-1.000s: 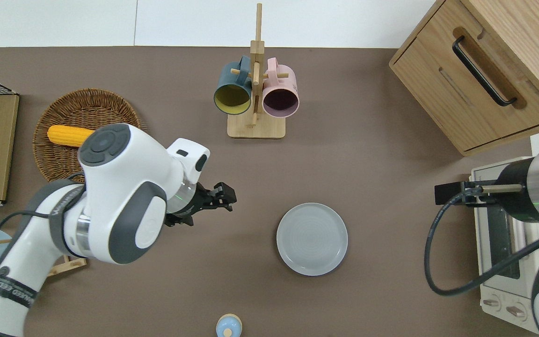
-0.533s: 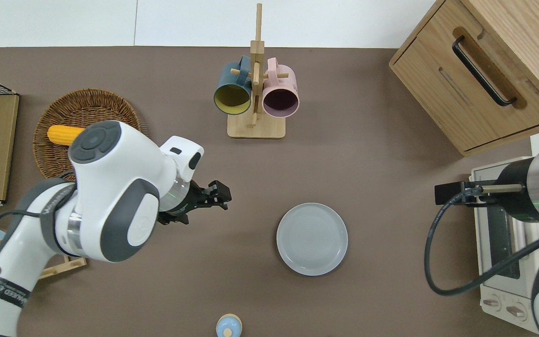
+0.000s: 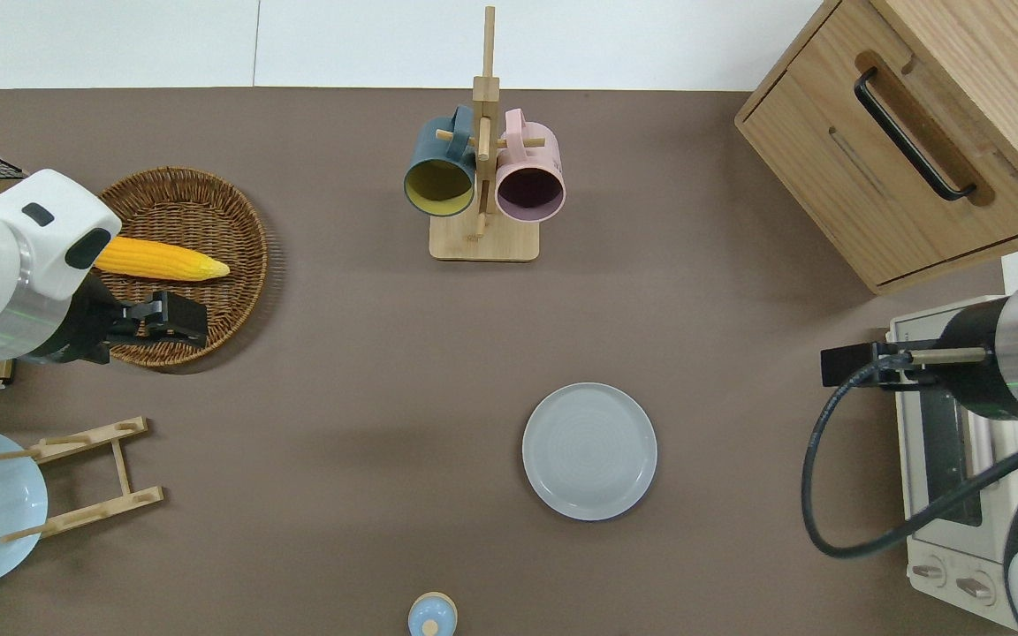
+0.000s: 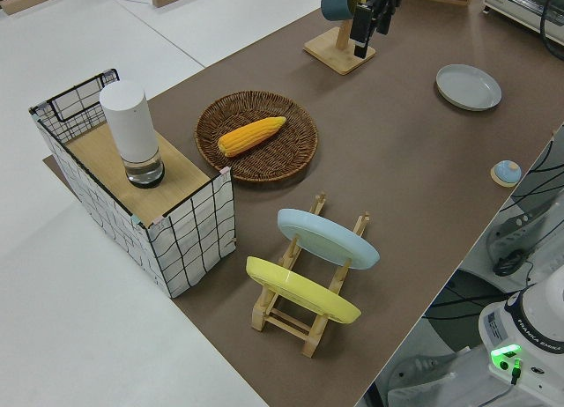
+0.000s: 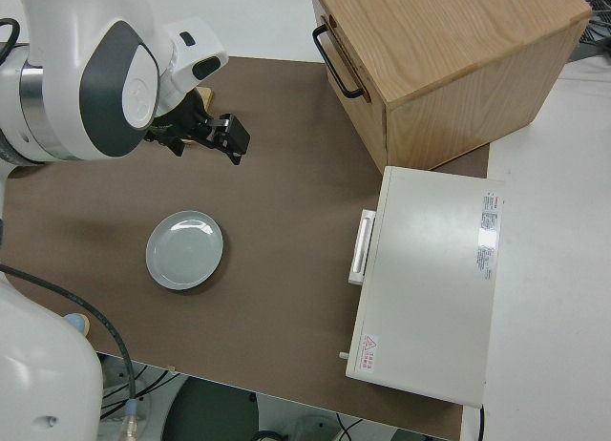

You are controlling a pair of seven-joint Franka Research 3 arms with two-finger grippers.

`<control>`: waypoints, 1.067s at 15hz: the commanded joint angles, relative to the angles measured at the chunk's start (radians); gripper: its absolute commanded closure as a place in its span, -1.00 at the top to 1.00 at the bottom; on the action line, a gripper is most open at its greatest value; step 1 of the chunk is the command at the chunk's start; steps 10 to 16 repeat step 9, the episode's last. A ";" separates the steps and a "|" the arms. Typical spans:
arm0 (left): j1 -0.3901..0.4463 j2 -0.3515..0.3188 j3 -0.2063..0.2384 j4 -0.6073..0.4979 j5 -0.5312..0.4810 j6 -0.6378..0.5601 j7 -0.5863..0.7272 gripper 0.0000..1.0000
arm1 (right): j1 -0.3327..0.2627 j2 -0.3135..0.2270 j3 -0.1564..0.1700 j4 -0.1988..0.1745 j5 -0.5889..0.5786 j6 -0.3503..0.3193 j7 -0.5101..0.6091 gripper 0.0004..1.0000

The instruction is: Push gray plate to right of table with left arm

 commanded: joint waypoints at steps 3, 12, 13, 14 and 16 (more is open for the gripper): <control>0.040 -0.009 -0.020 0.061 0.022 -0.051 0.012 0.99 | -0.024 -0.027 0.014 -0.027 0.021 -0.001 0.012 0.99; 0.046 -0.009 -0.022 0.079 0.022 -0.060 0.012 0.99 | -0.024 -0.027 0.014 -0.027 0.021 0.000 0.010 0.99; 0.046 -0.009 -0.022 0.079 0.022 -0.060 0.012 0.99 | -0.024 -0.027 0.014 -0.027 0.021 0.000 0.010 0.99; 0.046 -0.009 -0.022 0.079 0.022 -0.060 0.012 0.99 | -0.024 -0.027 0.014 -0.027 0.021 0.000 0.010 0.99; 0.046 -0.009 -0.022 0.079 0.022 -0.060 0.012 0.99 | -0.024 -0.027 0.014 -0.027 0.021 0.000 0.010 0.99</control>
